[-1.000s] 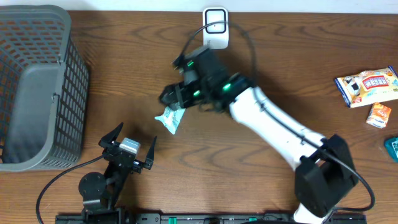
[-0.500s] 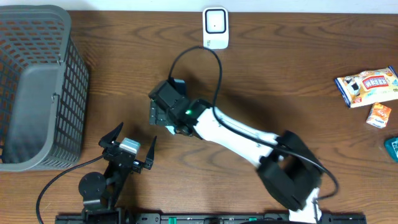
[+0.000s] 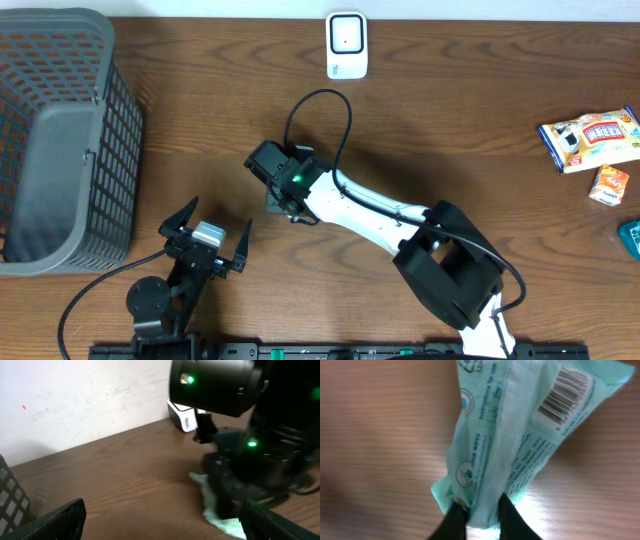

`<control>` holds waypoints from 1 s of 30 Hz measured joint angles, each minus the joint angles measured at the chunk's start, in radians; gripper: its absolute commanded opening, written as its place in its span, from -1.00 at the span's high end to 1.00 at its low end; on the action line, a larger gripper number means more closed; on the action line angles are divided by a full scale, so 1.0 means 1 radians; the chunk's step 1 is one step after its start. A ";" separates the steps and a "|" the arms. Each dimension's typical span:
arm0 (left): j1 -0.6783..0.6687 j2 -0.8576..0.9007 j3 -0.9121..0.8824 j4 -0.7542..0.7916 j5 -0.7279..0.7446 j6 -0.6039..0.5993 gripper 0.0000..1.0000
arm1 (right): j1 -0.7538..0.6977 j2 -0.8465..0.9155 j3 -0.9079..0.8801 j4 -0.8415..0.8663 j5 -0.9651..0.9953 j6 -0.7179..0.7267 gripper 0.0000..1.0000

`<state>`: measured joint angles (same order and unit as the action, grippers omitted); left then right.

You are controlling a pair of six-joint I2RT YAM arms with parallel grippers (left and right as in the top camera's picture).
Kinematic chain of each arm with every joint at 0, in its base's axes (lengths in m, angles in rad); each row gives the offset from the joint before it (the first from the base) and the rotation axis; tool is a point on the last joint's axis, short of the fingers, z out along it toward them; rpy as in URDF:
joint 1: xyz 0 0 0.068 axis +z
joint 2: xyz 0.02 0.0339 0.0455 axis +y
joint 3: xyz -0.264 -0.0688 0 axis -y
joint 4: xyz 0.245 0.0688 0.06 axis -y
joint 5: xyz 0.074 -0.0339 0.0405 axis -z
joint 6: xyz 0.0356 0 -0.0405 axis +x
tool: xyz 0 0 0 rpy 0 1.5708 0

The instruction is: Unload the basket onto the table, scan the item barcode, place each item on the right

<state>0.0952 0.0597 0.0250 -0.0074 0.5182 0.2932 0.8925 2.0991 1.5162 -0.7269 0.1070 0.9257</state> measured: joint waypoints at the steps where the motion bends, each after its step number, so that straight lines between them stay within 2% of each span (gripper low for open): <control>1: 0.000 0.000 0.000 0.000 0.000 0.000 -0.96 | -0.002 -0.005 0.000 -0.040 0.024 -0.030 0.87; 2: 0.000 0.000 0.000 0.000 0.000 0.000 -0.96 | -0.005 -0.008 0.000 -0.076 0.045 -0.057 0.82; 7: 0.000 0.000 0.000 0.000 0.000 0.000 -0.96 | -0.042 -0.033 -0.017 -0.175 0.137 -0.201 -0.15; 9: 0.000 0.000 0.000 0.000 0.000 0.000 -0.96 | -0.055 -0.059 -0.024 -0.179 0.144 -0.230 -0.44; 10: 0.000 0.000 0.000 0.000 0.000 0.000 -0.96 | -0.062 -0.080 -0.026 -0.180 0.146 -0.248 -0.43; 11: 0.000 0.000 0.000 0.000 0.000 0.000 -0.95 | -0.066 -0.105 -0.027 -0.181 0.145 -0.255 -0.33; 14: 0.000 0.000 0.000 0.000 0.000 0.000 -0.96 | -0.080 -0.206 -0.027 -0.209 0.151 -0.231 0.22; 18: 0.000 0.000 0.000 0.000 0.000 0.000 -0.96 | -0.105 -0.285 -0.025 -0.282 0.181 -0.133 0.54; 22: 0.000 0.000 0.000 0.000 0.000 0.000 -0.96 | -0.158 -0.270 -0.049 -0.280 0.216 -0.013 0.86; 25: 0.000 0.000 0.000 0.000 0.000 0.000 -0.96 | -0.197 -0.209 -0.092 -0.224 0.221 0.050 0.93; 30: 0.000 0.000 0.000 0.000 0.000 0.000 -0.96 | -0.236 -0.093 -0.115 -0.031 0.192 0.045 0.85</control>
<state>0.0952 0.0597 0.0250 -0.0078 0.5182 0.2932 0.6563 2.0056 1.4014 -0.7578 0.2985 0.9703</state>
